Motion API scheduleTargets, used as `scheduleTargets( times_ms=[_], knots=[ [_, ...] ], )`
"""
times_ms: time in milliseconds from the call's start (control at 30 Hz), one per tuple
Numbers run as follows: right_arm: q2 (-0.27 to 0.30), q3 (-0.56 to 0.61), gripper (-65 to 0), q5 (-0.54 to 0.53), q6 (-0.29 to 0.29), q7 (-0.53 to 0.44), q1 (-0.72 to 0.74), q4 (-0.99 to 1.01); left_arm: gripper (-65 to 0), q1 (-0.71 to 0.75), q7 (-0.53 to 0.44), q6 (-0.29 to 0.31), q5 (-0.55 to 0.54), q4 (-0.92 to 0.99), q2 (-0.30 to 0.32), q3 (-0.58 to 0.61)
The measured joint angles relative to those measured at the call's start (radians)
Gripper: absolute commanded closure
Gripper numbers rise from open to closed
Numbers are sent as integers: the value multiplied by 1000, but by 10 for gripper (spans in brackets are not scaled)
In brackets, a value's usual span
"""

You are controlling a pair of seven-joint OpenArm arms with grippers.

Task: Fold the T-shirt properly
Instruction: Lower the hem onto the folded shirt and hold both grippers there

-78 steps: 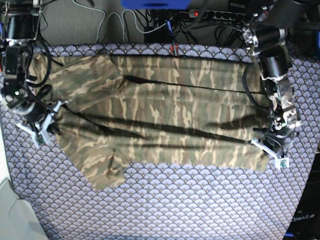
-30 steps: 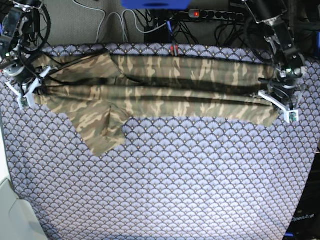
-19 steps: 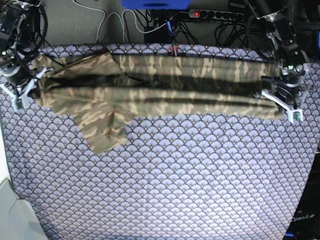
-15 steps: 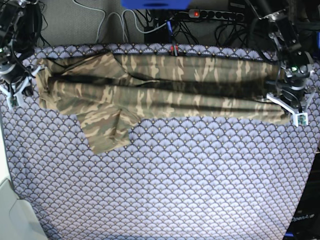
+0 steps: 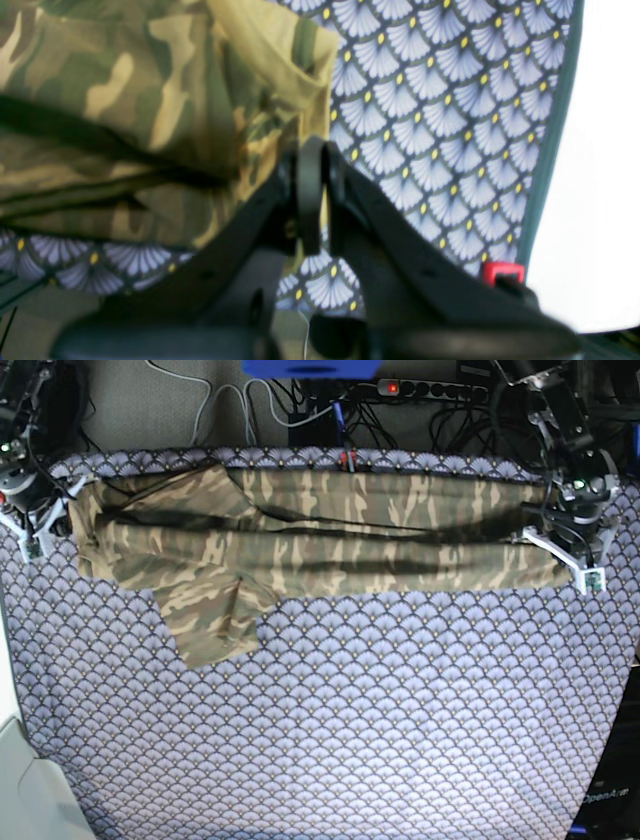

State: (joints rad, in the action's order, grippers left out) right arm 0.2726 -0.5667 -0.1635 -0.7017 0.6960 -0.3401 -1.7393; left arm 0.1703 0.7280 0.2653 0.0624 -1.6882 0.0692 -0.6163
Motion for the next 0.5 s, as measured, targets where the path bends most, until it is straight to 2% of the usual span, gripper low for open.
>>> scheduleTargets(
  times_ms=[367,433,500],
  knots=[
    [-2,0,0,-1,0,6,2,0,-7,1,-6,1,0,113,9,-3],
    [-2,0,0,0,0,8,2,0,-35,1,-7,0,0,126,9,-3],
    [-2,0,0,0,0,8,2,0,-92,2,-6,0,0,127,8,-1]
  ],
)
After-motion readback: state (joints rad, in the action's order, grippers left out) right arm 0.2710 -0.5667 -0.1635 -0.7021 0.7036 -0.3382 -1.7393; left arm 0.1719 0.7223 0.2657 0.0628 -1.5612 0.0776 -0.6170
